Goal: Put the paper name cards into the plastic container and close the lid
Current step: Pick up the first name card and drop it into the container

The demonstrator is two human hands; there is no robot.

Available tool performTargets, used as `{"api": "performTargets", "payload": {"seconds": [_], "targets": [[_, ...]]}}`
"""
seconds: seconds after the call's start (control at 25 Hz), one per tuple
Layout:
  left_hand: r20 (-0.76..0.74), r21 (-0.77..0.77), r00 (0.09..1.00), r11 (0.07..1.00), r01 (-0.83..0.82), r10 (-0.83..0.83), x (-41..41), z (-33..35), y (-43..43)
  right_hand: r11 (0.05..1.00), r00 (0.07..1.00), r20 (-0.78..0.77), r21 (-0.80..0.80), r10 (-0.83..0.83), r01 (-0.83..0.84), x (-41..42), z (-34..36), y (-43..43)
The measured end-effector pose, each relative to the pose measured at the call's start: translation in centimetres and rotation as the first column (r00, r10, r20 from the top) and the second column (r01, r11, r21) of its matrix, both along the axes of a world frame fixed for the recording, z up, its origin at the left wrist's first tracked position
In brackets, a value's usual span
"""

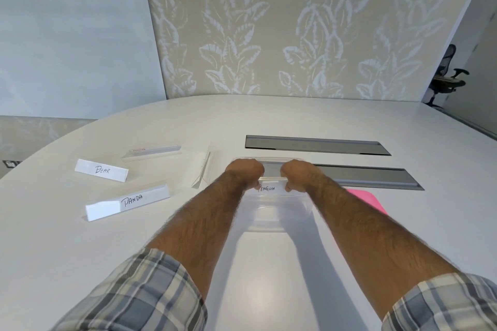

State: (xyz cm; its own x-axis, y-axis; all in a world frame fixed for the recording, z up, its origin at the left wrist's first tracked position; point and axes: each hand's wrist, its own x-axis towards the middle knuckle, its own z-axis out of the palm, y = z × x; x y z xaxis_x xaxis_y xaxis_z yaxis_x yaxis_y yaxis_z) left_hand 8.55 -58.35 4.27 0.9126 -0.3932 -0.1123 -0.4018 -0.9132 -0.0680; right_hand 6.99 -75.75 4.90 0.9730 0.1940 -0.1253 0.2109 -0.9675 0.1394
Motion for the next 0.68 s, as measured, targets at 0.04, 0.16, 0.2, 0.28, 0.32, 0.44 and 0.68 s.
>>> {"api": "performTargets", "payload": {"seconds": [0.04,0.16,0.2,0.28,0.32,0.44,0.68], "targets": [[-0.004,0.013,1.0,1.0,0.003,-0.003,0.1,-0.1,-0.1,1.0,1.0,-0.01,-0.002,0.001,-0.001,0.1,-0.1,-0.1],[-0.018,0.045,1.0,0.999,0.008,-0.007,0.5,-0.6,-0.4,1.0,0.999,-0.035,0.002,0.004,-0.004,0.6,-0.7,-0.2],[-0.026,0.046,1.0,0.999,0.009,-0.008,0.7,-0.7,-0.5,1.0,0.999,-0.043,0.005,0.008,-0.008,0.8,-0.9,-0.2],[-0.038,0.051,0.999,0.999,0.014,-0.012,0.9,-1.0,-0.7,1.0,0.998,-0.062,0.013,0.011,-0.01,1.1,-1.3,-0.3],[-0.041,0.06,0.999,0.998,0.019,-0.016,1.0,-1.2,-0.8,1.0,0.997,-0.071,0.01,0.012,-0.012,1.3,-1.5,-0.3],[-0.044,0.081,0.999,0.996,0.034,-0.031,1.3,-1.4,-0.9,1.0,0.997,-0.074,0.009,0.021,-0.02,1.5,-1.7,-0.4],[-0.038,0.086,0.999,0.996,0.04,-0.037,1.6,-2.0,-1.1,1.0,0.996,-0.083,0.017,0.013,-0.012,1.9,-2.4,-0.4]]}}
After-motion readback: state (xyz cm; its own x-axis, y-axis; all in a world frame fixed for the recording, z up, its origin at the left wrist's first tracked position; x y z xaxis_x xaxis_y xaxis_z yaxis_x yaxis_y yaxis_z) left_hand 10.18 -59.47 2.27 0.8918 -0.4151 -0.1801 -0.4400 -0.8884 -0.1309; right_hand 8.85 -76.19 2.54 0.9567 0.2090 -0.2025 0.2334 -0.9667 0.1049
